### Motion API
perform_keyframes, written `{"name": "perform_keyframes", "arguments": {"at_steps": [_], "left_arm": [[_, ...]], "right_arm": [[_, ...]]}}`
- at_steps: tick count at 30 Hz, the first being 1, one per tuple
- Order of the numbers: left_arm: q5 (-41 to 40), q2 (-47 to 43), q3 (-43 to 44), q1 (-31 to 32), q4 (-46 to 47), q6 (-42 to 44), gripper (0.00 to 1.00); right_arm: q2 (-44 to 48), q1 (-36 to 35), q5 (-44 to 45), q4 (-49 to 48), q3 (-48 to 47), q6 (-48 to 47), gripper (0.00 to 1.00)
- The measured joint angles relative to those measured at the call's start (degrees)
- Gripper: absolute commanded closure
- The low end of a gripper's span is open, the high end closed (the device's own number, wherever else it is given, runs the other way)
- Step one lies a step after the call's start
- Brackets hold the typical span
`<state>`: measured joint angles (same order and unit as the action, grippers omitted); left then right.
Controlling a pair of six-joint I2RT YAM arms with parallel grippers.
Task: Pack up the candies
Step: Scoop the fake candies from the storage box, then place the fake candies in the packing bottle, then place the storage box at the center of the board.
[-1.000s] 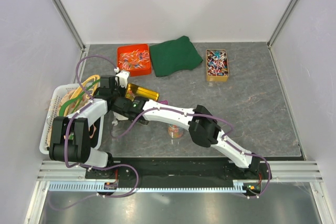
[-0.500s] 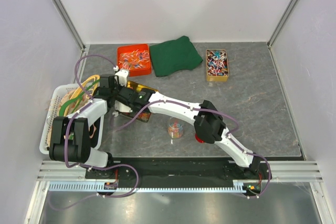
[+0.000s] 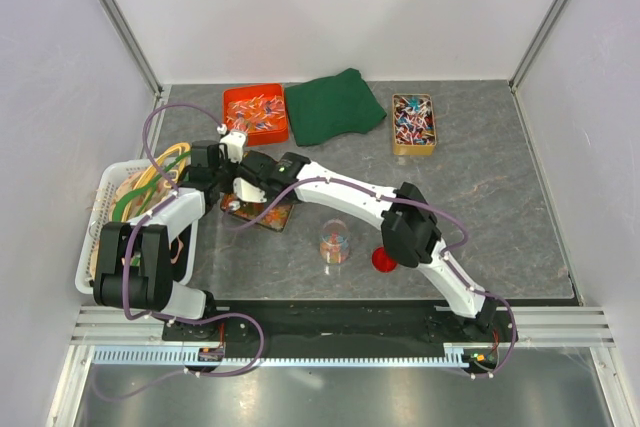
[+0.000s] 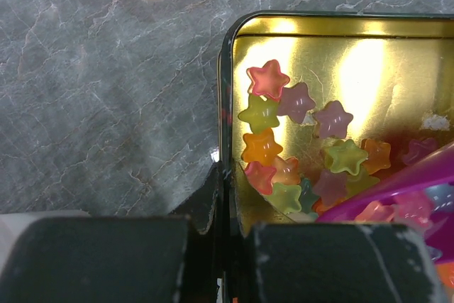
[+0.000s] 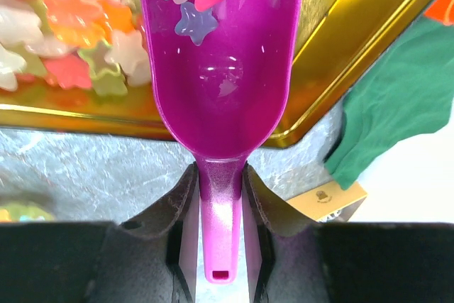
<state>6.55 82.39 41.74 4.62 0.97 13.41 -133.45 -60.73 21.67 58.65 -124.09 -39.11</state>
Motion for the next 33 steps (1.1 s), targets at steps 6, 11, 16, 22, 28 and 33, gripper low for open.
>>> {"name": "perform_keyframes", "arguments": {"at_steps": [6,11,16,22,28,33], "left_arm": [[0.0,0.0,0.0,0.0,0.0,0.0,0.98],[0.1,0.0,0.0,0.0,0.0,0.0,0.98],[0.0,0.0,0.0,0.0,0.0,0.0,0.98],[0.0,0.0,0.0,0.0,0.1,0.0,0.98],[0.0,0.0,0.0,0.0,0.1,0.0,0.98],[0.0,0.0,0.0,0.0,0.1,0.0,0.98]], "right_arm": [[1.8,2.5,-5.3,2.0,0.0,0.3,1.0],[6.6,5.3,-12.7,0.0,4.9,0.9,1.0],[15.8,9.0,-19.5,-4.5,15.5,1.0,1.0],[23.7,12.4,-23.9,-7.8,21.7,0.0,1.0],[33.2,15.2,-29.4,-7.5,29.0,-3.7,1.0],[40.9,15.4,-28.5,-5.8,33.7,-7.2,1.0]]}}
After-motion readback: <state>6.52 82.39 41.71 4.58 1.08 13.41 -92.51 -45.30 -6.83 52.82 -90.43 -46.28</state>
